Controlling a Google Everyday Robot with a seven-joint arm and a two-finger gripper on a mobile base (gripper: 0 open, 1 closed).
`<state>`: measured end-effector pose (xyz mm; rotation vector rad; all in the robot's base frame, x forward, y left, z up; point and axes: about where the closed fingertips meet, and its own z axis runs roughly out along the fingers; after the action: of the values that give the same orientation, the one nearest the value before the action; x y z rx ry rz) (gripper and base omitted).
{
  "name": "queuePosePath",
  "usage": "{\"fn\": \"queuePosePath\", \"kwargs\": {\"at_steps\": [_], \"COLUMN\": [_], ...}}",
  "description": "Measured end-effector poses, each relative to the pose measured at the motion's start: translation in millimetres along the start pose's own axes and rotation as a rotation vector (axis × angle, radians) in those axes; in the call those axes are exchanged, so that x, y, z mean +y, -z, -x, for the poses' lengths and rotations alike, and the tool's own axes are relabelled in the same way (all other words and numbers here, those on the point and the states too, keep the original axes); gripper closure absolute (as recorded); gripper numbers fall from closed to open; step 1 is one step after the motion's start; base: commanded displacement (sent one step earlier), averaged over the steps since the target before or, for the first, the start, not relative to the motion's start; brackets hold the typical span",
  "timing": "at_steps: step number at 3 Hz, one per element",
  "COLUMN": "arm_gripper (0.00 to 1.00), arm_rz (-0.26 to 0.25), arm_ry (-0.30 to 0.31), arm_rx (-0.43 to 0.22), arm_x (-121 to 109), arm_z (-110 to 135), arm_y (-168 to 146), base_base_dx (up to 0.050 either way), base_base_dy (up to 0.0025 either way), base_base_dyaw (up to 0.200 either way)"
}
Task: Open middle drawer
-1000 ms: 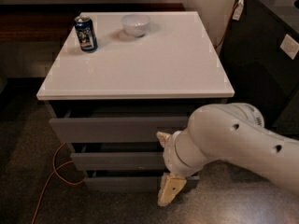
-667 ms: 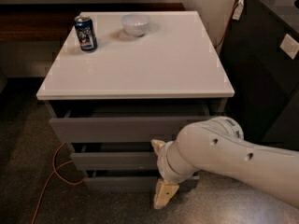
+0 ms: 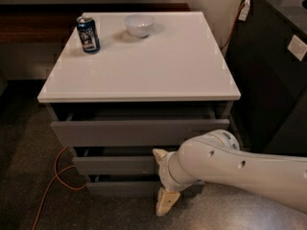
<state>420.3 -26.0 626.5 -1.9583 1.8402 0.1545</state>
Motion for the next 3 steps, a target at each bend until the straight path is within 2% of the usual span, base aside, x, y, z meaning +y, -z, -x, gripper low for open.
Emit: {"fn": "queuePosePath", "kwargs": {"at_steps": [1,2,3], "arm_gripper": [0.00,0.00,0.00], "arm_rz": [0.000,-0.012,-0.032], "arm_ry": [0.000,-0.001,-0.004], "arm_rx": [0.000,0.024,0.079], "arm_x": [0.1,-6.5,-28.7], "arm_z": [0.0,-10.1,-44.7], "arm_y": [0.1,-11.0,-50.0], "base_base_dx": [0.000,0.000,0.000], "base_base_dy": [0.00000,0.00000,0.00000], "base_base_dyaw": [0.000,0.000,0.000]}}
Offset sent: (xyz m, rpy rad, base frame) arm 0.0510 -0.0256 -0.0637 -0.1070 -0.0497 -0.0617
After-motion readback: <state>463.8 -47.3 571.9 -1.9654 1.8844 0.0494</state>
